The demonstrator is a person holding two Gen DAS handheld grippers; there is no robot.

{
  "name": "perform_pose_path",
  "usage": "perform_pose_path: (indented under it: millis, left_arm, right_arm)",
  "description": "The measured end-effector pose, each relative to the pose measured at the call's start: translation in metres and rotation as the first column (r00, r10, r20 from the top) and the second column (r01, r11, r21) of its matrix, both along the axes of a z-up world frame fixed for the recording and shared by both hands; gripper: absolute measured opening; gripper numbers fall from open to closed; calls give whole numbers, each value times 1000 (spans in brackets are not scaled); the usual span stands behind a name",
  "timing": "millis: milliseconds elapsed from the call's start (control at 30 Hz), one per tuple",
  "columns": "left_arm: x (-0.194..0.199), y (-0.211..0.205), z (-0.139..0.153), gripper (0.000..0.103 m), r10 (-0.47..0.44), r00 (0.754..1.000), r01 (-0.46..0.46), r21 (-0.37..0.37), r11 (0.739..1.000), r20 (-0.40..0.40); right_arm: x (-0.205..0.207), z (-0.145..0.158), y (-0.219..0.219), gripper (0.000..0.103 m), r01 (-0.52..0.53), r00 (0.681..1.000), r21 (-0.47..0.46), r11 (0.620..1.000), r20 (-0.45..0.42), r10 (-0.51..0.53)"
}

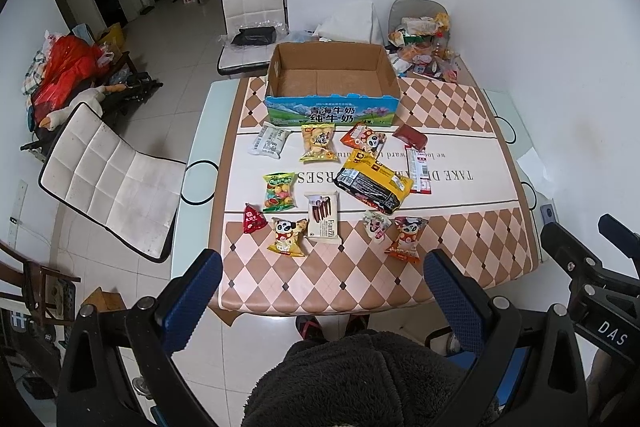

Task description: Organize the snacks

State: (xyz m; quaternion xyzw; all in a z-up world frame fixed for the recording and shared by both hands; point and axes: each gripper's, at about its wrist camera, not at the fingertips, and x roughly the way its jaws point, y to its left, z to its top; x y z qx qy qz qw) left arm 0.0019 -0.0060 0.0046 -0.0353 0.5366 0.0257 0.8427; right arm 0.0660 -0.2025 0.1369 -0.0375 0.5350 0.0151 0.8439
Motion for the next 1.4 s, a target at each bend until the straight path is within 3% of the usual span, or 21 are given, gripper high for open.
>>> perform_pose_path:
  millis: [1400]
  left_arm:
    - [8, -6, 16, 103, -1, 1000, 1, -2, 1000, 13]
  right_arm:
    - [4, 5, 2, 103, 2, 1000, 7, 1000, 7, -2]
